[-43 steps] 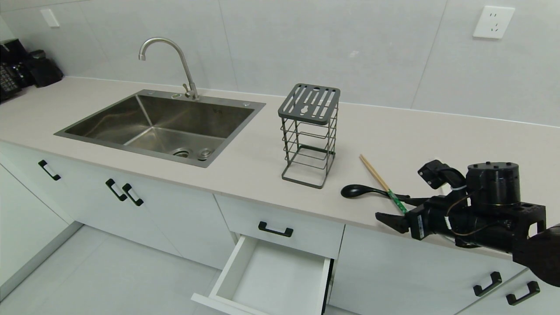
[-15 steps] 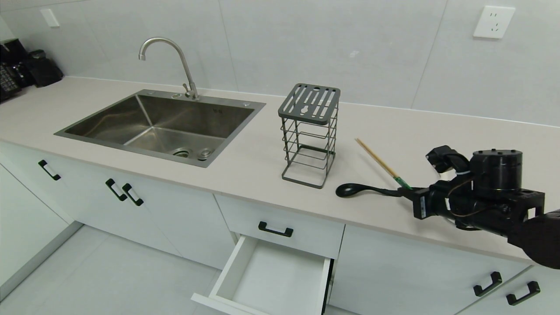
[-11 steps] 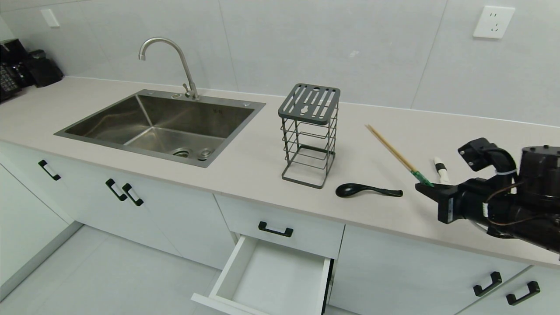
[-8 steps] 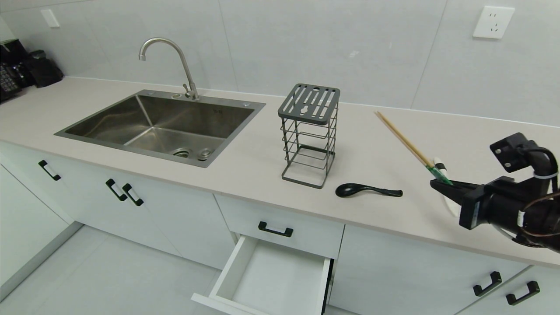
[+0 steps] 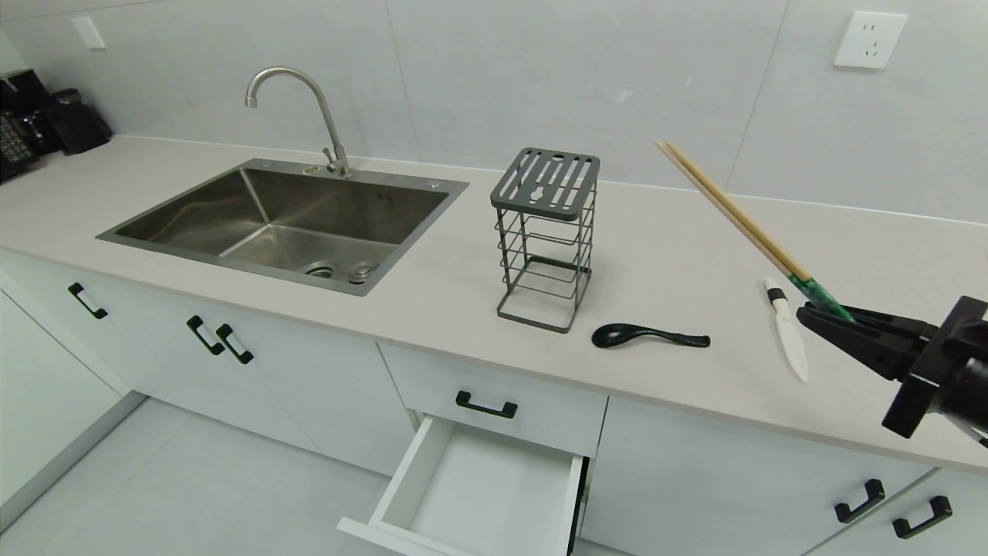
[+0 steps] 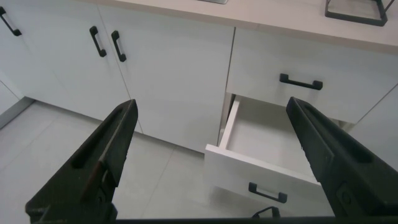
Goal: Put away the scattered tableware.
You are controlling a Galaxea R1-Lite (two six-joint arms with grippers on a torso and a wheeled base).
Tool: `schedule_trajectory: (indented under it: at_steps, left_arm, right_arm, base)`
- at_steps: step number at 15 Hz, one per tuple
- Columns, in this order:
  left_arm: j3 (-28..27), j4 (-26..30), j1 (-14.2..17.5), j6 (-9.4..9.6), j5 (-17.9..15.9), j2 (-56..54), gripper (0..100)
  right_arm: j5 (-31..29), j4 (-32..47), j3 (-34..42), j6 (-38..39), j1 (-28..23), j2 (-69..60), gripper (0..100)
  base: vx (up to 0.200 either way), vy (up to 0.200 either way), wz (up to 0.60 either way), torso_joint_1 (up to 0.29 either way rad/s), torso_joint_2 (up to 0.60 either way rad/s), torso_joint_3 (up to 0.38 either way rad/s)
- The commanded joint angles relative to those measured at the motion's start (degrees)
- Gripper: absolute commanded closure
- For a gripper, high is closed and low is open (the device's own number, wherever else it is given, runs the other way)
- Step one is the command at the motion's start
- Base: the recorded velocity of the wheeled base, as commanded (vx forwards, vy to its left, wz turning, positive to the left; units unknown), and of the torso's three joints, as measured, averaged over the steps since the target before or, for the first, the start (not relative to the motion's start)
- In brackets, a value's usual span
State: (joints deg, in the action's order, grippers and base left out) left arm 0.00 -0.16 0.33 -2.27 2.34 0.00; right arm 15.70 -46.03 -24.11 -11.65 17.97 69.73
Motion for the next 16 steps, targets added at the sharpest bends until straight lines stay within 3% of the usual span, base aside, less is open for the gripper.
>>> schedule_trajectory:
  at_steps: [1, 5, 8, 12, 16]
  left_arm:
    - [0.00, -0.02, 0.02, -0.02, 0.03, 0.09, 0]
    - [0.00, -0.02, 0.02, -0.02, 0.03, 0.09, 0]
    - [0.00, -0.02, 0.02, -0.02, 0.03, 0.09, 0]
    - [0.00, -0.02, 0.02, -0.02, 0.03, 0.09, 0]
    - [0.00, -0.02, 0.02, -0.02, 0.03, 0.09, 0]
  right_arm:
    - [1.88, -0.02, -0.14, -1.44, 0.14, -2.41, 100]
    - [9.52, 0.06, -0.14, -8.12, 1.54, -1.70, 100]
    - [10.40, 0.06, -0.32, -8.12, 5.67, 0.58, 100]
    - [10.14, 0.59, -0.32, -8.12, 17.36, 5.50, 100]
    - [7.77, 0.94, -1.11, -8.12, 22.20, 8.84, 100]
  base:
    - [0.000, 0.000, 0.00, 0.000, 0.00, 0.000]
    - [0.000, 0.000, 0.00, 0.000, 0.00, 0.000]
    - [0.000, 0.000, 0.00, 0.000, 0.00, 0.000]
    - [0.000, 0.000, 0.00, 0.000, 0.00, 0.000]
    - [0.000, 0.000, 0.00, 0.000, 0.00, 0.000]
